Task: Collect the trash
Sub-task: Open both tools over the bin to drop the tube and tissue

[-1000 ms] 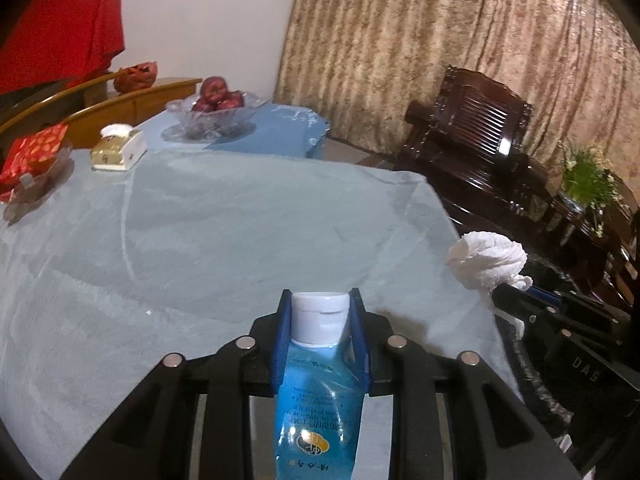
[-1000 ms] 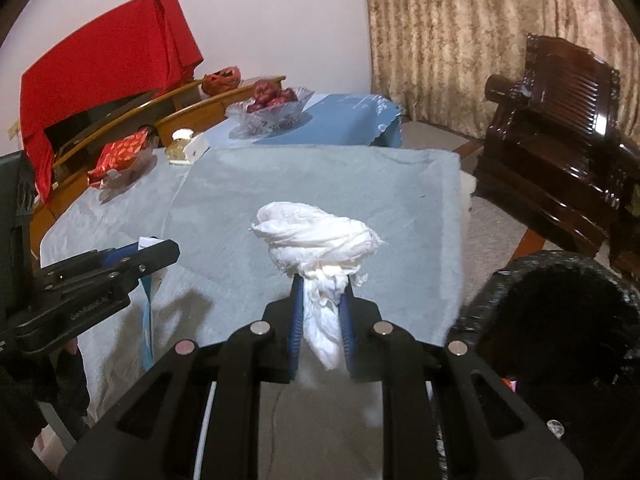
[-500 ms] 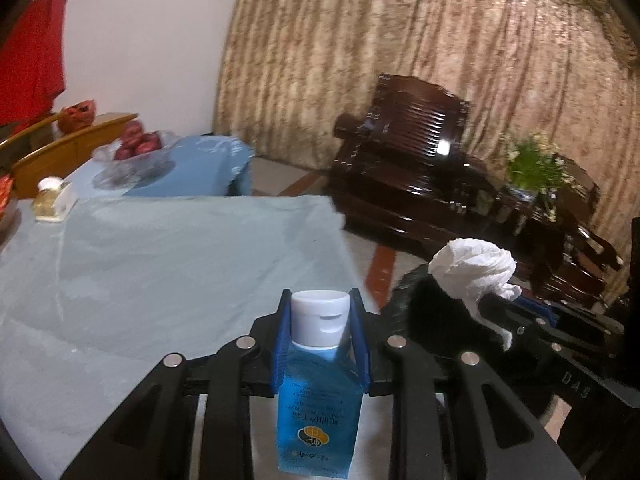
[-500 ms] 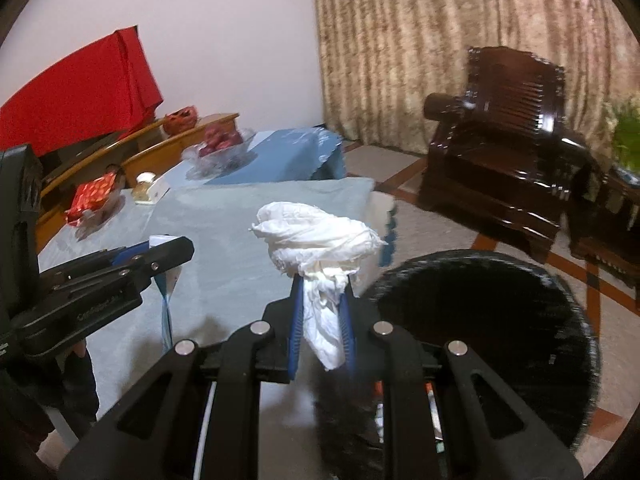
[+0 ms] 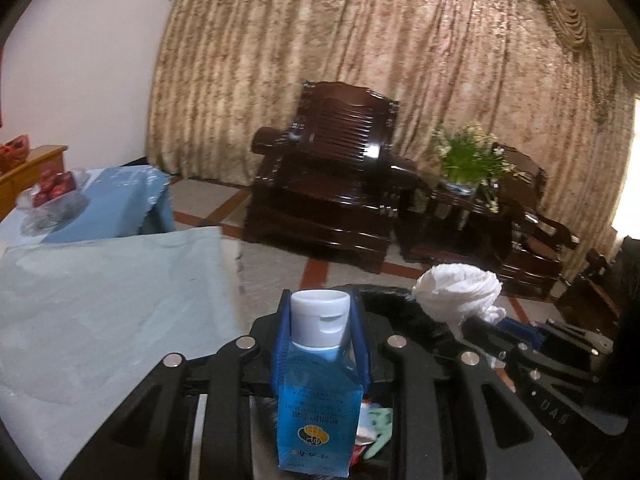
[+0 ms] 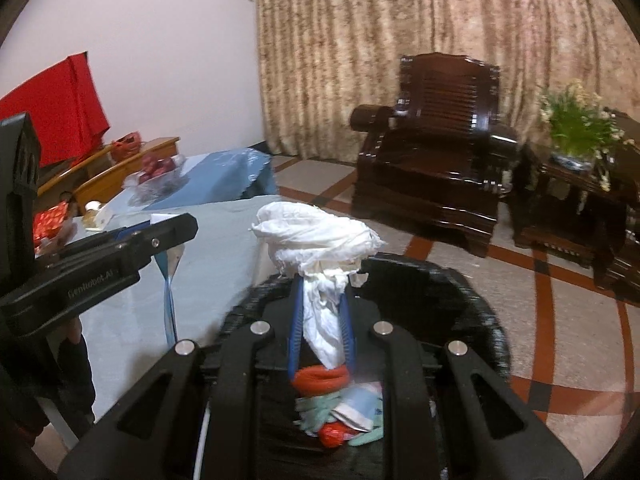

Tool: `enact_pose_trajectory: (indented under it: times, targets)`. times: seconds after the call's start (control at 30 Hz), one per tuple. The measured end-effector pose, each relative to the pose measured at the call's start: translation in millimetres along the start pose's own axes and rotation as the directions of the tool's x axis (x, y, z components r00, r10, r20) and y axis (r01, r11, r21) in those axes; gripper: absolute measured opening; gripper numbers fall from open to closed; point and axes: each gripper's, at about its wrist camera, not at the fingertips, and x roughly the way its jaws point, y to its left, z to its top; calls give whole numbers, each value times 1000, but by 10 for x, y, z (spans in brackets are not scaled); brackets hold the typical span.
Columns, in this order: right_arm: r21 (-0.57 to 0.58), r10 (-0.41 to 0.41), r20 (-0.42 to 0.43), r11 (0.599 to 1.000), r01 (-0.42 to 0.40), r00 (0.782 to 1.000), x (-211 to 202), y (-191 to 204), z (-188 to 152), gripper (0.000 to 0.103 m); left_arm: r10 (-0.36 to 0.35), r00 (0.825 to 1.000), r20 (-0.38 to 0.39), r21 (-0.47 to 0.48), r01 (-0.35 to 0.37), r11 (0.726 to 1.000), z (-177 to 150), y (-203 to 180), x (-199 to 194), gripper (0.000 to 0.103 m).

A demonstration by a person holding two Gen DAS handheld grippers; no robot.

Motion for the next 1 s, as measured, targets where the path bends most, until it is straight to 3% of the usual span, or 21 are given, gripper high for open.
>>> enact_pose_trajectory:
  times: [0.3,0.67,0.83,0.9,0.93,1.0]
  targets:
    - [33,-77,-7,996,77,997,-27,-413,-103,16,-86,996,-15,27,86,996,81,-448,406,27]
    - [71,-111,-75,991,116,991,178,-584,-309,23,-65,993,-99,69,72,995,-155,-517,742,28]
    - [84,-124,-73,988,130,990,189,-622,-333,44,-50,993,-105,77,58,995,-194,-455,758,48]
    - [89,-137,-67,986,142,988,175,-628,-329,67,-44,994,-103,83,53,995,-200,-429,725,56]
    - [93,-142,-60,985,147,988,162,-621,-318,72,-41,994,-99,83,49,995,-201,-418,708,63]
    - [105,-152,-49,982,156,987,131,-623,-299,92,-31,996,-87,84,38,996,-185,-394,675,72]
